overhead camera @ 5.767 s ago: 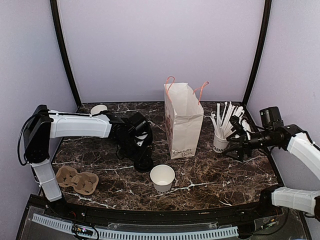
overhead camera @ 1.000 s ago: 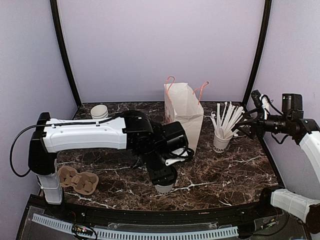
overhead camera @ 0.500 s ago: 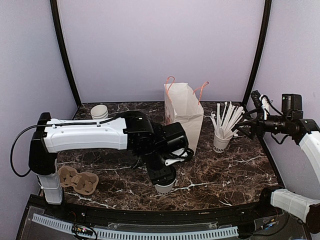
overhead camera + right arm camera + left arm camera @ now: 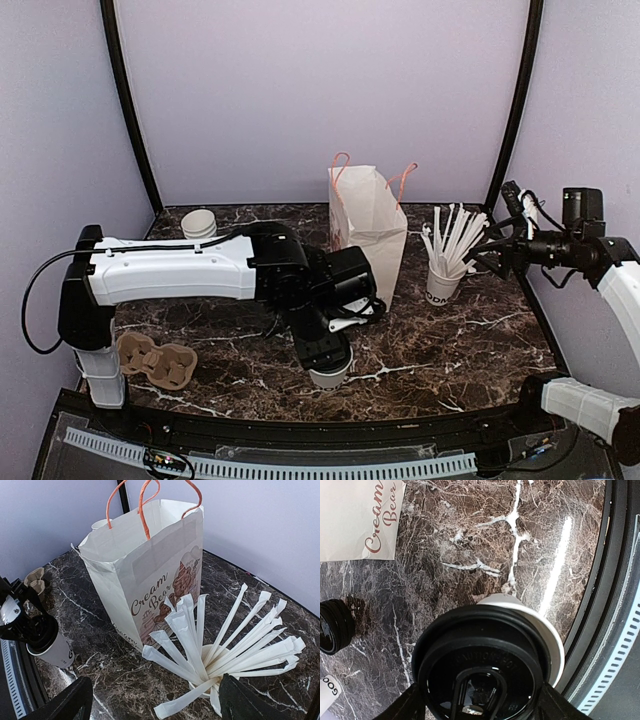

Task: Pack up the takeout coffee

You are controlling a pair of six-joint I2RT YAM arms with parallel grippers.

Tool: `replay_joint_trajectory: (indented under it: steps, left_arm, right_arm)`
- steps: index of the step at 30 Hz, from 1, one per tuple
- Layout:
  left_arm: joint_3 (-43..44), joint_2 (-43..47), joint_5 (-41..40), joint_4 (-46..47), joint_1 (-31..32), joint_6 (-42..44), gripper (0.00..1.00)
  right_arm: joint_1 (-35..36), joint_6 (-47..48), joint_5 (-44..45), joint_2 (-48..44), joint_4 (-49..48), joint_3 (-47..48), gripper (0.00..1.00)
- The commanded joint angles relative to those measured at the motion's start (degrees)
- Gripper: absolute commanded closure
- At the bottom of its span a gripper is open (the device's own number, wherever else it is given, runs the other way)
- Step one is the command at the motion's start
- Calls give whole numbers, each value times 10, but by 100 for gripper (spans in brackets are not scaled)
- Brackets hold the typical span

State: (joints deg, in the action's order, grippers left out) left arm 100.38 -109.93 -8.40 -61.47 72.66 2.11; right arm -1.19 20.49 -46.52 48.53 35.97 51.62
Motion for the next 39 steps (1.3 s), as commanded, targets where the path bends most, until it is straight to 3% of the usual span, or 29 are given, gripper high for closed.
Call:
replay_joint_trajectory:
  steps: [1, 12, 27, 39]
  left_arm:
    - [21, 13, 13, -23, 5, -2, 33]
    - [14, 8, 46, -19, 5, -5, 33]
    - [-11, -5, 12, -8, 5, -8, 33]
    - [-59, -9, 38, 37, 5, 2, 32]
  right_arm:
    - [-2, 1, -9, 1, -20, -2, 11]
    - [-2, 1, -9, 0, -21, -7, 11]
    - [-2, 1, -8, -2, -21, -10, 11]
    - [-2, 2, -10, -4, -18, -9, 11]
